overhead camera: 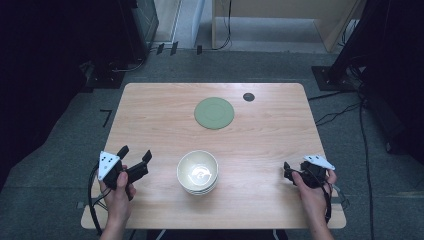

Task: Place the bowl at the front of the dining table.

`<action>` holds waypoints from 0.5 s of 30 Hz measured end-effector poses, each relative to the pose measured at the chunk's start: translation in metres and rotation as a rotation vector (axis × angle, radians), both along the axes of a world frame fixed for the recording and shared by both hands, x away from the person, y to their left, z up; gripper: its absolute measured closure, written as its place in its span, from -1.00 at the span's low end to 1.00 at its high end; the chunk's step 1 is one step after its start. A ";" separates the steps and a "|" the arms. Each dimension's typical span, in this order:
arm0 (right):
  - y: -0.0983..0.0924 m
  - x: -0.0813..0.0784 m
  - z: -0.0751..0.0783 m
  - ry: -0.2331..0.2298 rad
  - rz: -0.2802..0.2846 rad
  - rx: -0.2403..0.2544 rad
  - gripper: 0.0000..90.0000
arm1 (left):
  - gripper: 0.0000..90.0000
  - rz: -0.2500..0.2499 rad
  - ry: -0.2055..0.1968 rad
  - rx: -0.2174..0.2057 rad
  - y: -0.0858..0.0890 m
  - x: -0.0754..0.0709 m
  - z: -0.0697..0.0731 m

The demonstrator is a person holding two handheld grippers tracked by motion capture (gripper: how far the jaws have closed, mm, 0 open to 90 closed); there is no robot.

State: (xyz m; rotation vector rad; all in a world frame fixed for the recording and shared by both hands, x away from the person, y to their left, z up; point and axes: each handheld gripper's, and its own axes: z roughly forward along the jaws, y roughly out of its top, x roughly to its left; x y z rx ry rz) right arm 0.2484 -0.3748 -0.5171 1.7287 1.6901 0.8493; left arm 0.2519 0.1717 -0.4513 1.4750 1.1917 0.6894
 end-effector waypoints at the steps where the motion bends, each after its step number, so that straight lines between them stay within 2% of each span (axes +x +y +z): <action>1: 0.002 -0.001 0.003 -0.012 0.004 -0.001 -0.70 | -0.70 0.000 0.000 0.000 0.000 0.000 0.000; 5: 0.007 -0.003 0.010 -0.036 0.021 0.001 -0.70 | -0.70 -0.017 -0.013 0.011 -0.007 -0.006 0.009; 6: 0.011 -0.004 0.015 -0.055 0.031 -0.006 -0.70 | -0.70 -0.022 -0.012 0.008 -0.010 -0.009 0.013; 10: 0.020 -0.007 0.028 -0.101 0.059 0.010 -0.70 | -0.70 -0.046 -0.012 0.010 -0.019 -0.012 0.015; 15: 0.031 -0.011 0.044 -0.168 0.075 0.033 -0.70 | -0.69 -0.090 0.009 0.024 -0.032 -0.010 0.015</action>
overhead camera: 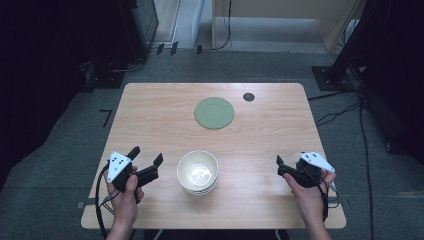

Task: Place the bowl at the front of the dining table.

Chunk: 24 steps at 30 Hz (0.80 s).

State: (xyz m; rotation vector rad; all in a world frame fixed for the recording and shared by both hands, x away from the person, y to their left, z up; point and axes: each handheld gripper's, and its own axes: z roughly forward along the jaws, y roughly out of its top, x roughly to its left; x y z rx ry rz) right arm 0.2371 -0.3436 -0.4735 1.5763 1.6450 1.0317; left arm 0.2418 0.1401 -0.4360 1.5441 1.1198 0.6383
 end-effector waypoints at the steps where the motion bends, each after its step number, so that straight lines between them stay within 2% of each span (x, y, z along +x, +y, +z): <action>1: 0.003 -0.001 0.004 -0.012 0.005 -0.003 -0.70 | -0.68 -0.010 0.007 0.005 -0.002 0.000 0.001; 4: 0.007 -0.002 0.011 -0.032 0.017 0.002 -0.70 | -0.68 -0.023 0.008 0.019 -0.006 -0.001 0.003; 5: 0.012 -0.004 0.020 -0.050 0.035 0.006 -0.70 | -0.68 -0.042 0.014 0.028 -0.008 0.000 0.004; 9: 0.024 -0.001 0.030 -0.064 0.069 -0.002 -0.70 | -0.68 -0.057 0.021 0.046 -0.015 0.003 0.005; 16: 0.049 0.008 0.046 -0.106 0.099 0.020 -0.63 | -0.68 -0.091 0.010 0.040 -0.028 0.014 0.013; 20: 0.065 0.014 0.052 -0.123 0.107 0.022 -0.56 | -0.68 -0.127 0.026 0.027 -0.030 0.024 0.015; 24: 0.082 0.020 0.062 -0.130 0.145 0.026 -0.53 | -0.68 -0.135 0.037 0.036 -0.033 0.024 0.014</action>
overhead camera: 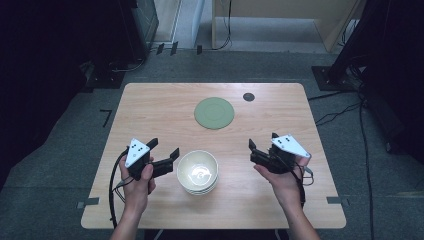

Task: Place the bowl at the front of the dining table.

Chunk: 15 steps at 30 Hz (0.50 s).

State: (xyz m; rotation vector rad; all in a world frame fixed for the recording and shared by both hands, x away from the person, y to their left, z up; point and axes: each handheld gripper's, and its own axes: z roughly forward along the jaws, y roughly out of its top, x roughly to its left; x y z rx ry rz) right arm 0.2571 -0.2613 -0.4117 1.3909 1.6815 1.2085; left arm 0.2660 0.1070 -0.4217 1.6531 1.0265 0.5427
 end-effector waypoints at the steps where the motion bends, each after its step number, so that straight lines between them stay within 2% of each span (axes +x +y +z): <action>1: 0.005 0.001 0.003 -0.001 0.013 0.001 -0.51 | -0.68 -0.004 0.006 0.012 -0.002 -0.002 -0.002; 4: 0.014 0.002 0.007 -0.009 0.038 0.012 -0.45 | -0.68 -0.017 0.011 0.014 -0.004 -0.005 -0.004; 5: 0.022 0.003 0.011 -0.004 0.064 0.038 -0.36 | -0.68 -0.021 0.025 0.028 -0.007 -0.007 -0.006; 6: 0.022 0.003 0.011 -0.004 0.064 0.038 -0.36 | -0.68 -0.021 0.025 0.028 -0.007 -0.007 -0.006; 7: 0.031 0.003 0.011 0.003 0.089 0.042 -0.32 | -0.68 -0.039 0.050 0.058 -0.011 -0.007 -0.010; 8: 0.036 0.002 0.011 0.007 0.106 0.037 -0.29 | -0.68 -0.039 0.050 0.058 -0.011 -0.007 -0.010; 10: 0.044 0.000 0.010 0.020 0.145 0.046 -0.22 | -0.65 -0.069 0.100 0.058 -0.015 -0.005 -0.016; 12: 0.050 -0.001 0.009 0.045 0.181 0.060 -0.16 | -0.39 -0.074 0.113 0.054 -0.015 -0.005 -0.017; 15: 0.058 -0.003 0.006 0.070 0.243 0.093 0.01 | -0.20 -0.124 0.166 0.042 -0.017 -0.004 -0.019</action>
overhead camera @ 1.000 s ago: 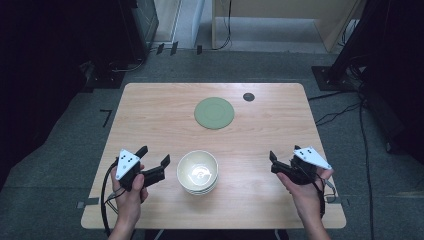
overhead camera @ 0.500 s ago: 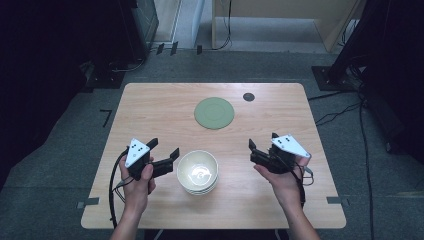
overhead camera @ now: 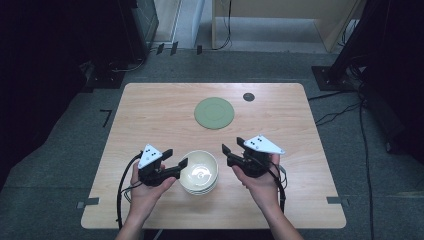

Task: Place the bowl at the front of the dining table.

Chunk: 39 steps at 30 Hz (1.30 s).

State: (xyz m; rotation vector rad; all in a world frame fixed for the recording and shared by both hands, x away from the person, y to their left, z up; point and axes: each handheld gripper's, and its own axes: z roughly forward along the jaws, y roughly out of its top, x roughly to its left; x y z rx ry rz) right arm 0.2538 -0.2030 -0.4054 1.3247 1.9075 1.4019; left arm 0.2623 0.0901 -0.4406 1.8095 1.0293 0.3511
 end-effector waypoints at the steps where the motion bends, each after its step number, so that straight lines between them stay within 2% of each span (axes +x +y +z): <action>1: 0.003 -0.001 -0.001 0.006 0.016 0.002 0.05 | -0.13 -0.012 0.015 -0.003 0.000 0.001 0.000; 4: 0.011 -0.002 -0.007 0.040 0.027 -0.016 0.06 | 0.05 -0.035 0.041 0.029 -0.004 0.001 -0.003; 8: 0.019 -0.002 -0.015 0.074 0.060 -0.034 0.08 | 0.15 -0.040 0.051 0.131 -0.018 0.001 -0.006; 9: 0.019 -0.002 -0.015 0.074 0.060 -0.034 0.08 | 0.22 -0.040 0.051 0.131 -0.018 0.001 -0.006; 10: 0.024 -0.002 -0.019 0.088 0.077 -0.052 0.10 | 0.36 -0.014 0.030 0.188 -0.024 0.000 -0.007; 11: 0.024 -0.002 -0.019 0.088 0.077 -0.052 0.10 | 0.47 -0.014 0.030 0.188 -0.024 0.000 -0.007; 12: 0.028 -0.002 -0.022 0.097 0.091 -0.064 0.13 | 0.62 0.008 -0.001 0.246 -0.029 -0.001 -0.008; 14: 0.030 -0.003 -0.024 0.099 0.097 -0.068 0.22 | 0.73 0.001 -0.009 0.258 -0.033 -0.001 -0.009; 16: 0.031 -0.003 -0.025 0.097 0.099 -0.070 0.28 | 0.73 0.001 -0.015 0.253 -0.033 0.000 -0.008; 22: 0.029 -0.002 -0.031 0.110 0.123 -0.027 0.46 | 0.82 -0.006 -0.084 0.273 -0.032 -0.002 -0.003; 23: 0.029 -0.002 -0.032 0.105 0.127 -0.017 0.47 | 0.83 -0.006 -0.084 0.273 -0.032 -0.002 -0.003; 25: 0.030 -0.003 -0.033 0.096 0.131 -0.007 0.48 | 0.83 -0.003 -0.113 0.272 -0.033 -0.005 -0.003; 26: 0.031 -0.004 -0.033 0.096 0.134 -0.006 0.49 | 0.84 0.000 -0.128 0.265 -0.032 -0.006 -0.002; 27: 0.031 -0.005 -0.032 0.092 0.133 -0.010 0.51 | 0.85 0.001 -0.129 0.228 -0.031 -0.007 0.000; 28: 0.031 -0.005 -0.032 0.089 0.130 -0.013 0.51 | 0.86 0.003 -0.144 0.227 -0.031 -0.008 0.001; 30: 0.031 -0.006 -0.031 0.097 0.126 -0.018 0.55 | 0.86 0.008 -0.196 0.262 -0.034 -0.012 0.003; 33: 0.031 -0.006 -0.031 0.110 0.127 -0.019 0.57 | 0.86 0.009 -0.211 0.263 -0.034 -0.013 0.003; 34: 0.031 -0.006 -0.032 0.113 0.126 -0.019 0.57 | 0.86 0.012 -0.247 0.277 -0.035 -0.016 0.004; 35: 0.031 -0.006 -0.032 0.113 0.126 -0.019 0.57 | 0.86 0.012 -0.247 0.277 -0.035 -0.016 0.004; 36: 0.032 -0.006 -0.032 0.118 0.123 -0.028 0.58 | 0.86 0.020 -0.285 0.290 -0.036 -0.020 0.006; 38: 0.032 -0.006 -0.033 0.120 0.119 -0.026 0.59 | 0.86 0.028 -0.314 0.277 -0.036 -0.022 0.008; 39: 0.033 -0.006 -0.033 0.119 0.114 -0.028 0.58 | 0.86 0.028 -0.314 0.277 -0.036 -0.022 0.008</action>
